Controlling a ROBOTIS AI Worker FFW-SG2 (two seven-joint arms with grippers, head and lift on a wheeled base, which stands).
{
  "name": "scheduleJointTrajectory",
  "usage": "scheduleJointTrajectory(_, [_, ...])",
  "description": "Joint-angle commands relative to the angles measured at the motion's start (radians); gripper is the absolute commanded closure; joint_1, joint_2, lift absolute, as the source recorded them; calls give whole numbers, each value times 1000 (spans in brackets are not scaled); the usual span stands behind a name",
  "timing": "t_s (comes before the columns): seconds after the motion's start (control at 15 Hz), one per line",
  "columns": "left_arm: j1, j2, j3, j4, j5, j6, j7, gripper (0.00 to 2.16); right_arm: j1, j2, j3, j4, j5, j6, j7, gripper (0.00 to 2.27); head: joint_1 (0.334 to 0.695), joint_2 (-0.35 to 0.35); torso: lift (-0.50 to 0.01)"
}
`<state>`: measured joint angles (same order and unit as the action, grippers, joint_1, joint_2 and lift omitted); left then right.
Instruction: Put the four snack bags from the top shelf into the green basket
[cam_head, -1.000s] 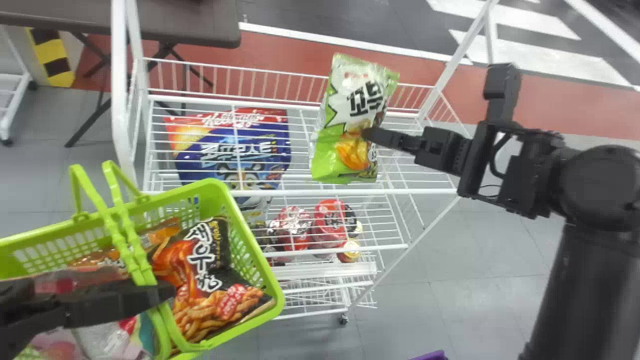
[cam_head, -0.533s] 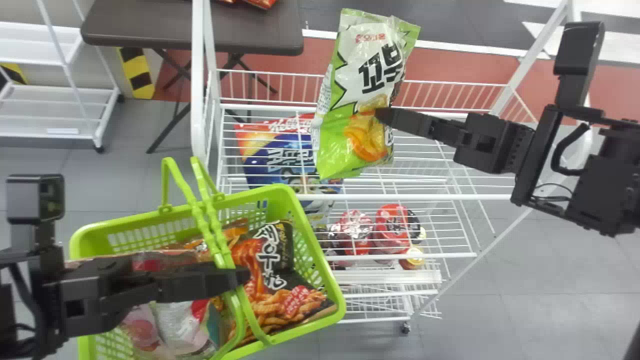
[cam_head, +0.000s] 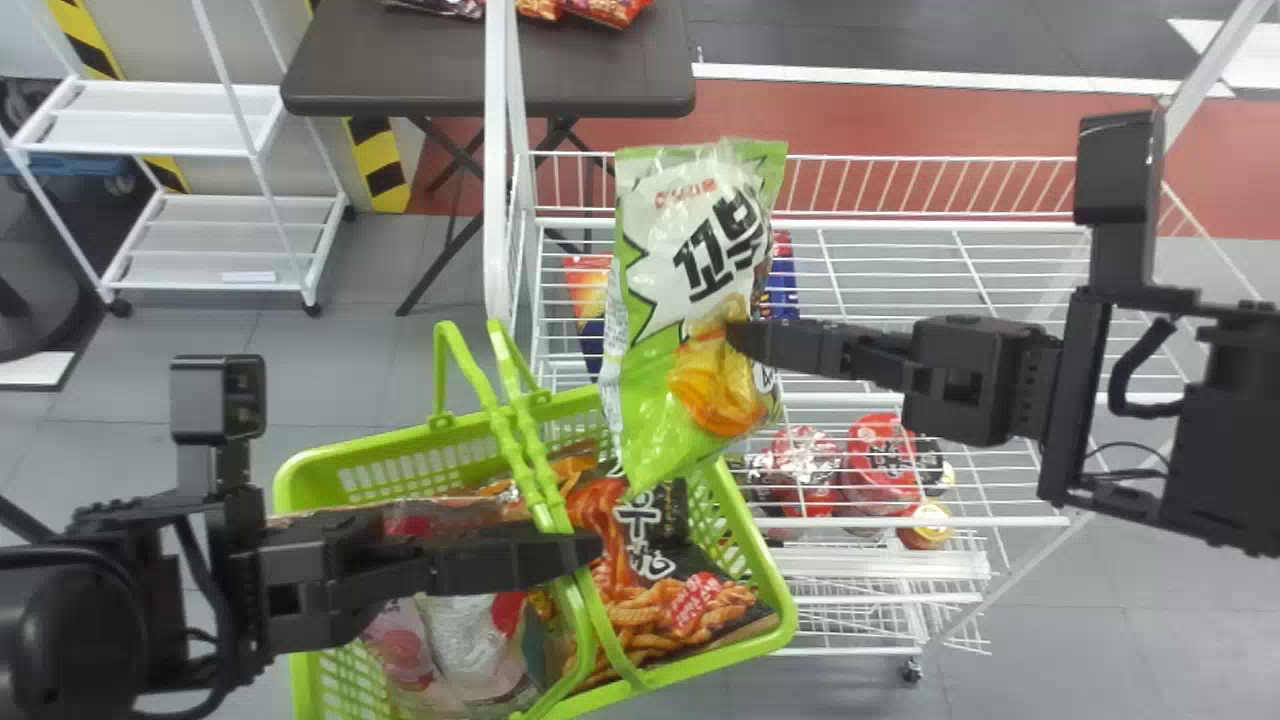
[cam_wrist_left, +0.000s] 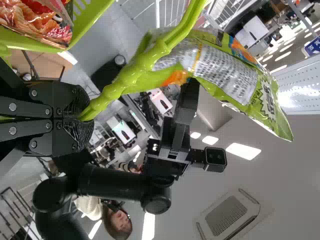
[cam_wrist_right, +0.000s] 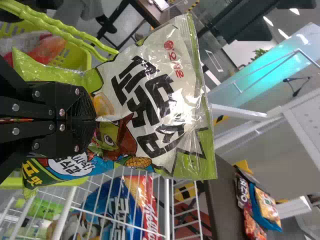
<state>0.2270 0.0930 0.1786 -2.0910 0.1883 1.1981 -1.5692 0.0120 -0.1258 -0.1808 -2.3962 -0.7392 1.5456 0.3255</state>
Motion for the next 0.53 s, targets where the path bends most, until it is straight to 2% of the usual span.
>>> scheduleJointTrajectory(0.0, [2,-2,1,-3,0,13,-11,2148,20,-3,47,37,6,27,1,2250,695,-3,-3])
scheduleJointTrajectory(0.47, [5,-7,1,-9,-1,41,-11,2148,109,2,159,124,40,27,23,2250,695,73,-3])
